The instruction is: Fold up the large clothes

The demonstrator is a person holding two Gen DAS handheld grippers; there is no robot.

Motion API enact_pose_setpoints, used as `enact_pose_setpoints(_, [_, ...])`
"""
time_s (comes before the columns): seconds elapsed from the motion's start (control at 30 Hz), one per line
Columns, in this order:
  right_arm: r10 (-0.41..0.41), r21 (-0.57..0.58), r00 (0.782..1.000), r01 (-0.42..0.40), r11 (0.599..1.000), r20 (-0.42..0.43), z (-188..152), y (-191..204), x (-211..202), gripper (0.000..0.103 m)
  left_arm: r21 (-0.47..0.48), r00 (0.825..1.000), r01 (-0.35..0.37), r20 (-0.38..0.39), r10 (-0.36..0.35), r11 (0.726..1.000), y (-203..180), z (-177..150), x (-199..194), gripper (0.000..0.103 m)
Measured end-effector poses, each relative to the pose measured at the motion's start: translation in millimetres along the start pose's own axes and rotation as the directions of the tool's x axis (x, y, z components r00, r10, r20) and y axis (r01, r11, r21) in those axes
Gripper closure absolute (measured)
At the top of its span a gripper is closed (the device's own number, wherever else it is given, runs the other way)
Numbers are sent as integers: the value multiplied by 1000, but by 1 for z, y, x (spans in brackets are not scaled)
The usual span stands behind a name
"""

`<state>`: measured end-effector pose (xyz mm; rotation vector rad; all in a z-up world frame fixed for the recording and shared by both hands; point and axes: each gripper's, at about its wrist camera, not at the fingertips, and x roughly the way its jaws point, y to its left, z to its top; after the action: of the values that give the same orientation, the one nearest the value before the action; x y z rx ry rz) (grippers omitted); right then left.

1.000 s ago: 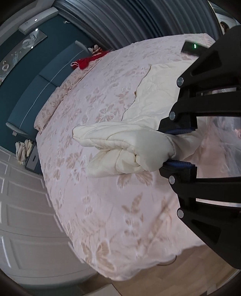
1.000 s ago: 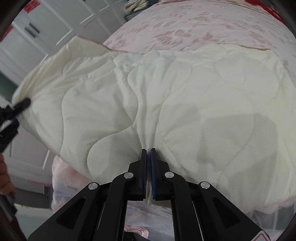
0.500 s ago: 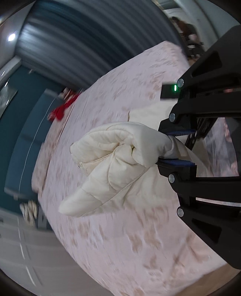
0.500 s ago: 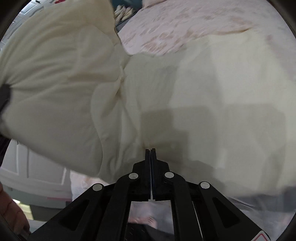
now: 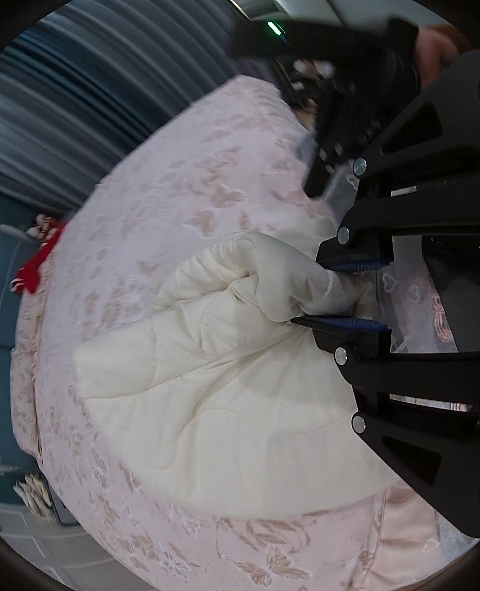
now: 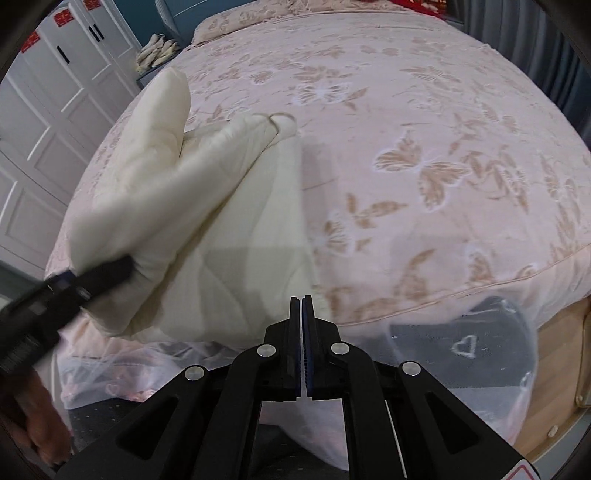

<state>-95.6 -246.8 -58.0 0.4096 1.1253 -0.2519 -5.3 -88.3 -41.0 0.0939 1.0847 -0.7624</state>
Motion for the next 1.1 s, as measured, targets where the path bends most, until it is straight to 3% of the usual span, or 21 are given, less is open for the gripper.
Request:
enact_pose_setpoints(0.37, [23, -11, 1000, -23, 1000, -10, 7, -8, -4, 98, 65, 994, -80, -64, 84, 995, -18, -20, 34, 82])
enact_pose_setpoints(0.43, [22, -12, 1000, -22, 1000, -11, 8, -9, -4, 98, 86, 994, -97, -46, 102, 992, -23, -19, 28, 76])
enact_pose_setpoints(0.53, [26, -11, 1000, -26, 1000, -13, 12, -11, -8, 94, 102, 996, -85, -25, 88, 991, -31, -18, 11, 43])
enact_pose_setpoints(0.57, [28, -13, 1000, -28, 1000, -9, 14, -10, -10, 86, 94, 997, -71, -11, 73, 993, -32, -17, 0, 33])
enact_pose_setpoints(0.67, [44, -42, 998, -42, 998, 42, 22, -6, -27, 58, 72, 997, -32, 77, 26, 997, -30, -13, -43, 22])
enact_pose_setpoints(0.73, [59, -69, 995, -53, 996, 81, 30, 1, -41, 55, 29, 989, -17, 148, 13, 999, -18, -8, -74, 18])
enact_pose_setpoints(0.8, [90, -91, 990, -80, 993, 108, 40, 12, -53, 51, -36, 980, -49, 191, 55, 998, 1, -3, -94, 15])
enact_pose_setpoints(0.87, [129, -118, 985, -115, 986, 118, 50, 27, -62, 46, -102, 969, -139, 190, 156, 985, 22, 1, -100, 15])
enact_pose_setpoints(1.0, [208, -147, 974, -193, 970, 91, 60, 57, -62, 45, -189, 949, -267, 119, 292, 945, 64, -1, -89, 17])
enact_pose_setpoints(1.1, [223, -190, 974, -213, 958, 32, 62, 83, -43, 45, -186, 929, -340, 90, 360, 922, 75, -4, -78, 17])
